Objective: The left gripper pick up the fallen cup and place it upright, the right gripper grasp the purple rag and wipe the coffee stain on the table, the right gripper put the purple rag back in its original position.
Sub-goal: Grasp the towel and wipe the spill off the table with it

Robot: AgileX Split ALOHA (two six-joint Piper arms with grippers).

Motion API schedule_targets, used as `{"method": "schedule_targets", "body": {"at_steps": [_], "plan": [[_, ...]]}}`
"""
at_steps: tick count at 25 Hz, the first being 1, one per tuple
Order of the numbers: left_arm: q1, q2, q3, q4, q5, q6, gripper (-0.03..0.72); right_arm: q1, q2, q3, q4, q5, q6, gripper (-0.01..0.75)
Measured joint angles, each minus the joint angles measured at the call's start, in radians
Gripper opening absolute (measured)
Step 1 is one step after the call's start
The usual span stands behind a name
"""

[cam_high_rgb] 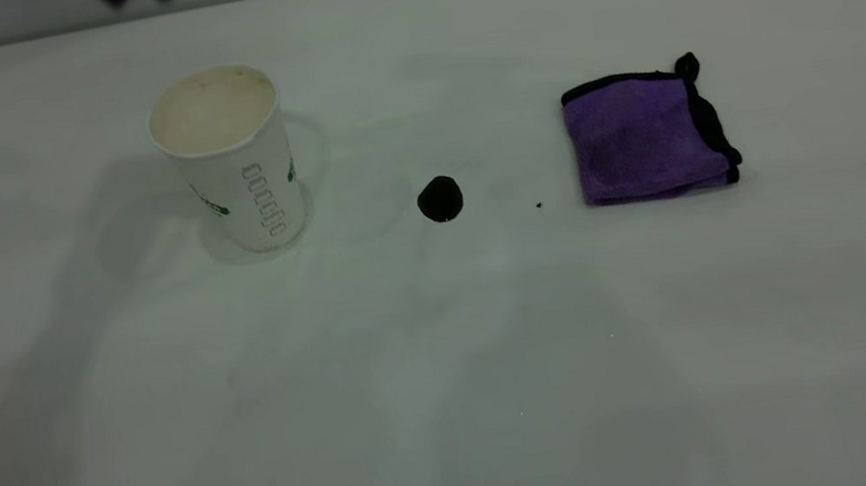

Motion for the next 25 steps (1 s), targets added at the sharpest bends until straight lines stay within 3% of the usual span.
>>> {"method": "schedule_targets", "body": {"at_steps": [3, 13, 19, 25], "plan": [[-0.028, -0.099, -0.029, 0.005, 0.057, 0.000, 0.401, 0.000, 0.000, 0.000, 0.000, 0.000, 0.000, 0.391], [-0.063, -0.488, -0.003, 0.083, 0.057, -0.083, 0.367, 0.000, 0.000, 0.000, 0.000, 0.000, -0.001, 0.391], [-0.063, -0.737, 0.250, 0.079, 0.057, -0.118, 0.353, 0.000, 0.000, 0.000, 0.000, 0.000, -0.001, 0.391], [-0.063, -1.010, 0.647, 0.068, 0.057, -0.169, 0.352, 0.000, 0.000, 0.000, 0.000, 0.000, 0.000, 0.391]]}}
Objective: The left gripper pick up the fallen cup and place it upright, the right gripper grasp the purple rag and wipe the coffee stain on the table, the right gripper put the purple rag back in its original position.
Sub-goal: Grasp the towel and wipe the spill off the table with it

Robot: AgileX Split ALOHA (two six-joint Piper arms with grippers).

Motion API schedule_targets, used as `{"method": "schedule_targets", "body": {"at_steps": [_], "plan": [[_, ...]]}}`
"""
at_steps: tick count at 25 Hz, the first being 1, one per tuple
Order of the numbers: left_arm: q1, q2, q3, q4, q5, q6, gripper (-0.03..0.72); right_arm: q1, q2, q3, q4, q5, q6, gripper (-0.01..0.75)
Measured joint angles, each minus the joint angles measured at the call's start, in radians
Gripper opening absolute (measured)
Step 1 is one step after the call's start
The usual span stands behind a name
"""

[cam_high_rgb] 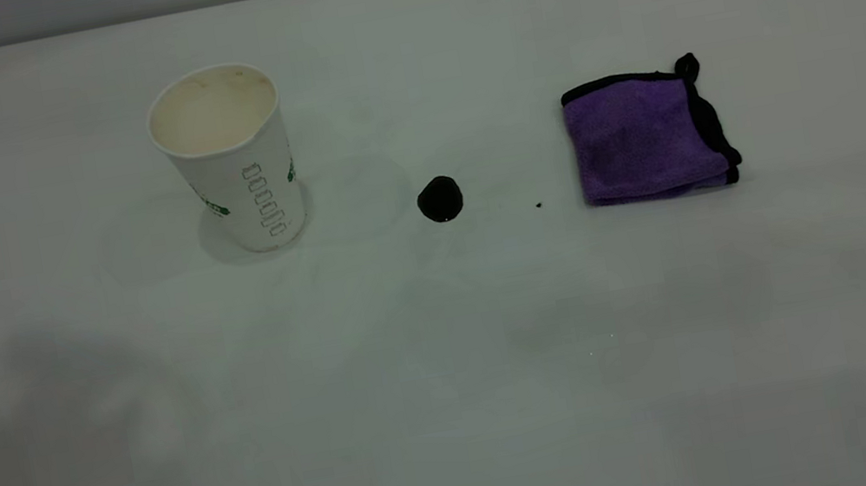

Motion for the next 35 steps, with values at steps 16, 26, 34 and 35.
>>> {"method": "schedule_targets", "body": {"at_steps": [16, 26, 34, 35], "plan": [[-0.001, -0.574, 0.677, 0.062, -0.034, -0.002, 0.475, 0.000, 0.000, 0.000, 0.001, 0.000, 0.000, 0.391], [-0.001, -0.718, 0.780, 0.097, -0.068, 0.019, 0.474, 0.000, 0.000, 0.000, 0.001, 0.000, 0.000, 0.391], [0.092, -0.914, 0.780, 0.097, -0.065, 0.020, 0.474, 0.000, 0.000, 0.000, 0.001, 0.000, 0.000, 0.391], [0.116, -0.941, 0.780, 0.097, -0.064, 0.020, 0.474, 0.000, 0.000, 0.000, 0.001, 0.000, 0.000, 0.391]]}}
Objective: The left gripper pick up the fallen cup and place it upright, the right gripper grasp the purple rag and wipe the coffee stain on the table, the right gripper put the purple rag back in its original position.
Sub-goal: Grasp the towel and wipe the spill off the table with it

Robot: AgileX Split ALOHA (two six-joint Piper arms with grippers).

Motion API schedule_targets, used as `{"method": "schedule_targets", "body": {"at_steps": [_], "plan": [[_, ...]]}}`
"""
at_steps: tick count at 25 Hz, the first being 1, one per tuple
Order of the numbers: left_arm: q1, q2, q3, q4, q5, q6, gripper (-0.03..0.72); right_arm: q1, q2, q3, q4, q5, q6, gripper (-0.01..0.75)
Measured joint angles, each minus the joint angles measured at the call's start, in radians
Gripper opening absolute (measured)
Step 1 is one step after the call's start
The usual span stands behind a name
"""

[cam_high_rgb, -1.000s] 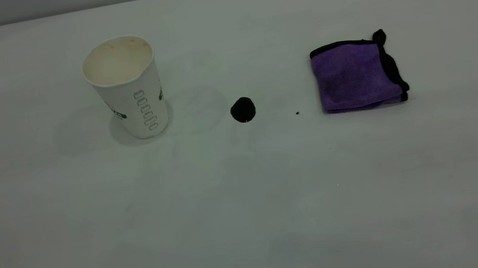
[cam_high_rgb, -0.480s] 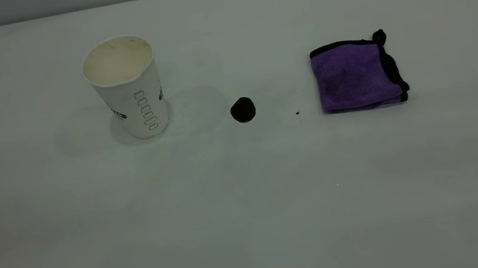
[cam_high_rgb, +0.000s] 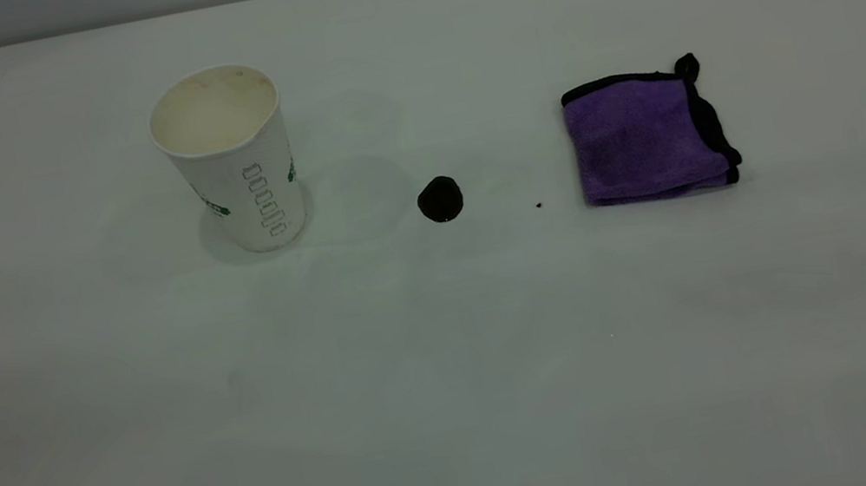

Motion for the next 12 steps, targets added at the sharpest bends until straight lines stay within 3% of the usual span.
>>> {"method": "schedule_targets", "body": {"at_steps": [5, 8, 12], "plan": [[0.109, -0.155, 0.000, 0.000, 0.005, 0.000, 0.474, 0.000, 0.000, 0.000, 0.007, 0.000, 0.000, 0.391], [0.126, -0.237, 0.000, 0.000, 0.010, 0.000, 0.474, 0.000, 0.003, -0.001, 0.020, -0.008, -0.007, 0.396], [0.131, -0.278, 0.000, 0.000, 0.014, 0.000, 0.474, 0.000, 0.114, -0.020, 0.027, -0.029, -0.029, 0.466]]}}
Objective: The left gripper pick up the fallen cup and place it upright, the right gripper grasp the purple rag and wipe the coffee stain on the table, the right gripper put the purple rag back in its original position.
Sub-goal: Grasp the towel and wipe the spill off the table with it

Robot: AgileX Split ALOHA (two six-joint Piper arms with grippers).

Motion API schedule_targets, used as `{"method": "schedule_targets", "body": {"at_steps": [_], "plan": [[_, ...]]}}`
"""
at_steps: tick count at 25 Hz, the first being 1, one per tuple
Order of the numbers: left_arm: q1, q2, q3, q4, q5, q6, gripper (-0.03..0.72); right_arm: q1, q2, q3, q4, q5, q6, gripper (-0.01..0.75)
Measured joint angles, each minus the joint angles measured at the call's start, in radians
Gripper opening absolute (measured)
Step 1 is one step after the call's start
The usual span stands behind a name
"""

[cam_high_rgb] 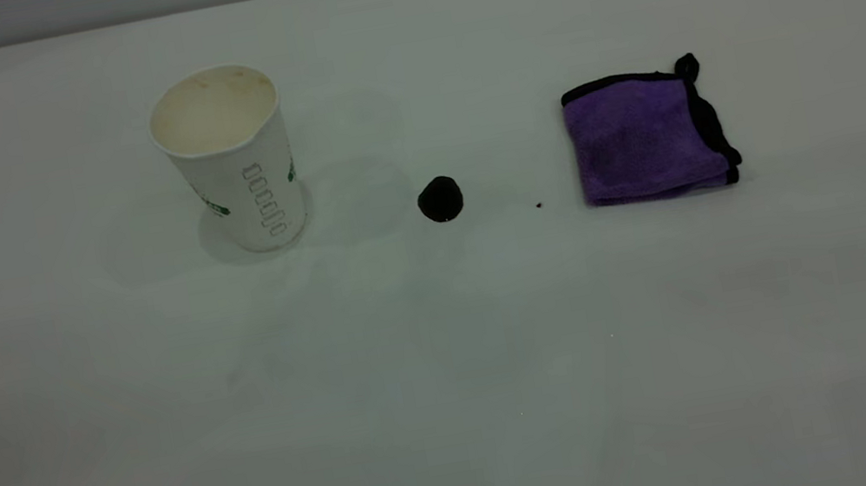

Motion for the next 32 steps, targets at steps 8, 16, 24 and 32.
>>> {"method": "schedule_targets", "body": {"at_steps": [8, 16, 24, 32], "plan": [[0.000, -0.001, 0.000, 0.000, 0.005, 0.000, 0.474, 0.000, 0.425, -0.147, 0.105, -0.194, -0.234, 0.572], [0.000, -0.001, 0.000, 0.000, 0.006, 0.000, 0.474, 0.002, 0.955, -0.246, 0.291, -0.364, -0.540, 0.574], [0.000, -0.001, 0.000, 0.000, 0.006, 0.000, 0.474, 0.137, 1.417, -0.320, 0.351, -0.583, -0.622, 0.574], [0.000, -0.001, 0.000, 0.000, 0.006, 0.000, 0.474, 0.191, 1.811, -0.503, 0.282, -0.656, -0.570, 0.565]]}}
